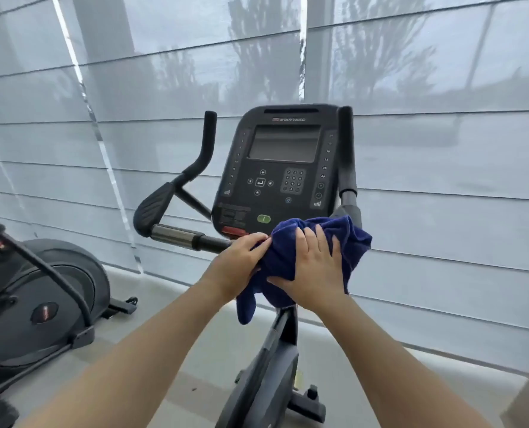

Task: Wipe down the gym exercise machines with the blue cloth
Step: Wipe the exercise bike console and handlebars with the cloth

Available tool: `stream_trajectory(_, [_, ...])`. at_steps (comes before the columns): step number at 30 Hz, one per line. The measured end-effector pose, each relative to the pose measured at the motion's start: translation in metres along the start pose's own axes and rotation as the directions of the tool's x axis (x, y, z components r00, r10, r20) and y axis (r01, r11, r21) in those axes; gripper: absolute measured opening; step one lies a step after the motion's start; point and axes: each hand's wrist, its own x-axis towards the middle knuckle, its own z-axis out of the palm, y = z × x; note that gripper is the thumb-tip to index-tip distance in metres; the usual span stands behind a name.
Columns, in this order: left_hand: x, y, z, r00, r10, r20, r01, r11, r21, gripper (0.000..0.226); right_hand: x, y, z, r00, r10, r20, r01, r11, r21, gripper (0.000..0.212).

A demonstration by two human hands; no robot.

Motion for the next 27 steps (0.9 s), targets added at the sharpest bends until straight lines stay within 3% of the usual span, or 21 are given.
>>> stream_trajectory(1, [0.002, -0.004, 0.001, 0.999, -0.016, 0.042, 0.017, 1.000, -0.018, 0.048, 0.000, -0.001, 0.001, 1.000, 0.012, -0.027, -0.012, 1.000, -0.004, 0.097])
stream_trajectory(5, [0.014, -0.011, 0.015, 0.987, 0.151, 0.053, -0.155, 0.984, 0.082, 0.064, 0.002, -0.001, 0.002, 0.996, 0.038, -0.076, -0.038, 0.999, 0.007, 0.084])
stream_trajectory(11, [0.033, -0.016, 0.026, 0.989, 0.146, 0.037, -0.151, 0.955, 0.256, 0.041, 0.006, -0.005, 0.004, 0.996, 0.075, -0.055, -0.076, 0.997, -0.023, 0.085])
stream_trajectory(19, [0.041, -0.023, 0.029, 0.994, 0.100, 0.053, -0.111, 0.949, 0.295, 0.030, 0.032, -0.007, 0.001, 0.997, -0.054, 0.045, 0.063, 0.974, -0.216, 0.042])
stream_trajectory(25, [0.019, -0.014, 0.046, 0.955, 0.080, -0.285, 0.029, 0.933, 0.359, 0.023, 0.042, -0.008, -0.004, 0.986, -0.083, 0.142, 0.114, 0.966, -0.231, 0.047])
stream_trajectory(27, [0.020, -0.014, 0.049, 0.950, 0.037, -0.309, 0.058, 0.955, 0.292, 0.023, 0.040, -0.009, -0.003, 0.990, -0.070, 0.121, 0.097, 0.969, -0.229, 0.048])
